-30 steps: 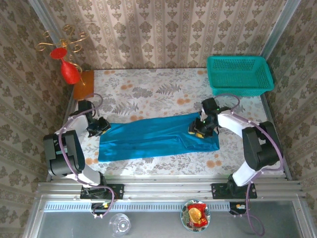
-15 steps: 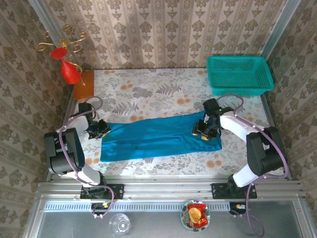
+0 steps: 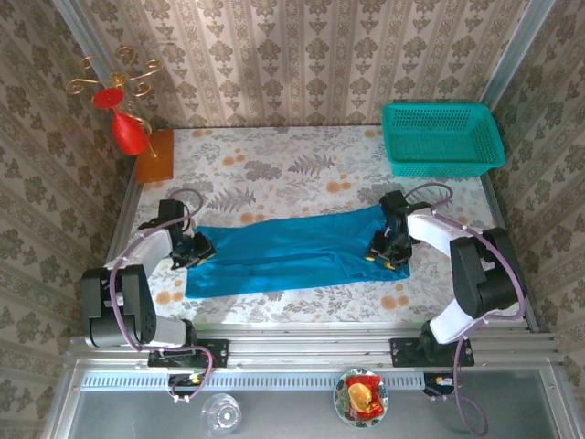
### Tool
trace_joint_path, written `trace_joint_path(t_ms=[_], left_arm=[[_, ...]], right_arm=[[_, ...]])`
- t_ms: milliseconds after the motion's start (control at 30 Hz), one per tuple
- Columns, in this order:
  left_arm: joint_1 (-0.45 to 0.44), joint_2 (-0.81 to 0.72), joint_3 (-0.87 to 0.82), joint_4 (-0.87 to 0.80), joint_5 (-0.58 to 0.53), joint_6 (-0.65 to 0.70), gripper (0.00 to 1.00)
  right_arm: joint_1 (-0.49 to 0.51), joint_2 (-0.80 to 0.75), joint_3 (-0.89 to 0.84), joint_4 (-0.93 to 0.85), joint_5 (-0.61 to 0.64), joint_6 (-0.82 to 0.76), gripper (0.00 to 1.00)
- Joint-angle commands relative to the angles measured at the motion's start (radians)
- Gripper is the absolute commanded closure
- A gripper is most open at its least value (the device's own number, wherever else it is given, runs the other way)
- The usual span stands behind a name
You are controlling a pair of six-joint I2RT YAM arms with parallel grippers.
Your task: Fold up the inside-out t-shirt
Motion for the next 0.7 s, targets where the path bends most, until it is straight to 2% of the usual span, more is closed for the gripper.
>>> trace_joint_path(t_ms=[0,167,367,500,667], left_arm=[[0.012,0.055,-0.001,0.029,-0.012,-0.033,0.74],[0.064,0.154,0.022,0.078,-0.018,-0.012,0.77],[0.106,0.244,0.106,0.062,-0.021,0.041,0.77],[0.106,0.258,0.149,0.050,0.004,0.046,0.76],[0.095,0.221,0.157,0.038,0.025,0.039,0.75]], right_arm=[[0.018,-0.021,-0.016,-0.033,0.020,0.047,0.52],[0.026,-0.094,0.033,-0.076,0.018,-0.015,0.52],[0.001,-0.079,0.158,-0.187,0.193,-0.248,0.50],[-0.029,0.010,0.247,-0.192,0.176,-0.356,0.43],[-0.040,0.125,0.318,-0.178,0.125,-0.410,0.26]])
